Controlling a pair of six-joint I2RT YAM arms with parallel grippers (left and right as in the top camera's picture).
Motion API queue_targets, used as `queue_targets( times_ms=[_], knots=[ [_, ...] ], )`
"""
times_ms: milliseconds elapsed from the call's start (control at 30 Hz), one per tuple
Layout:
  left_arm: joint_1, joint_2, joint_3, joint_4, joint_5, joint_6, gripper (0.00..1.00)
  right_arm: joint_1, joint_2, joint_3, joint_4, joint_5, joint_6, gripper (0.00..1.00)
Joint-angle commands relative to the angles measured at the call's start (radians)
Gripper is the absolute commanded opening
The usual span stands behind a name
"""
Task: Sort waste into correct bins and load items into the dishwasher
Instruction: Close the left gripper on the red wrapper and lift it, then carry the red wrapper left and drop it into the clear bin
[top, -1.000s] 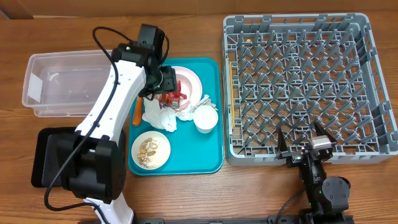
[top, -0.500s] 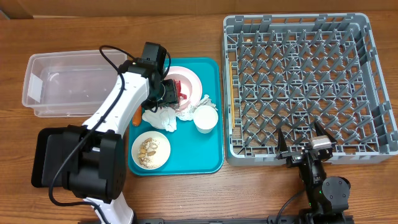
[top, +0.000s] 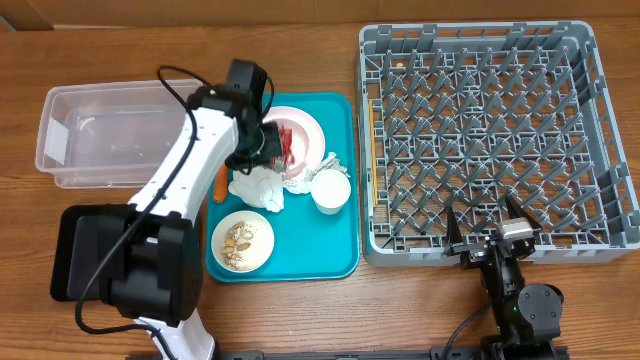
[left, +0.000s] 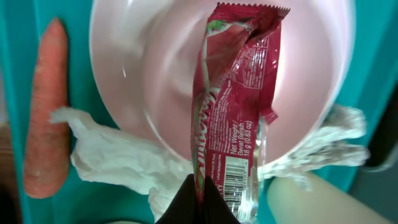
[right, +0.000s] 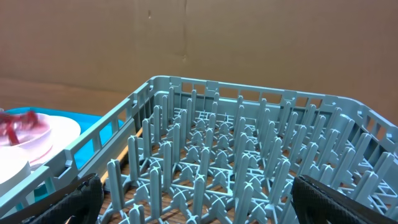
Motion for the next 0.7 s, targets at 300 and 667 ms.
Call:
queue_targets(
  times_ms=[300,667],
  knots=[
    [0.169,0.006,0.258,-0.064,0.026,-0.008,0.04,-0.006,-0.011,-0.01,0.006,0.005,-0.003,1.0],
    [0.457,0.006,0.259,-0.129,0.097,-0.034,0.04,-0.006,-0.011,-0.01,0.006,0.005,-0.003,1.0]
  ],
)
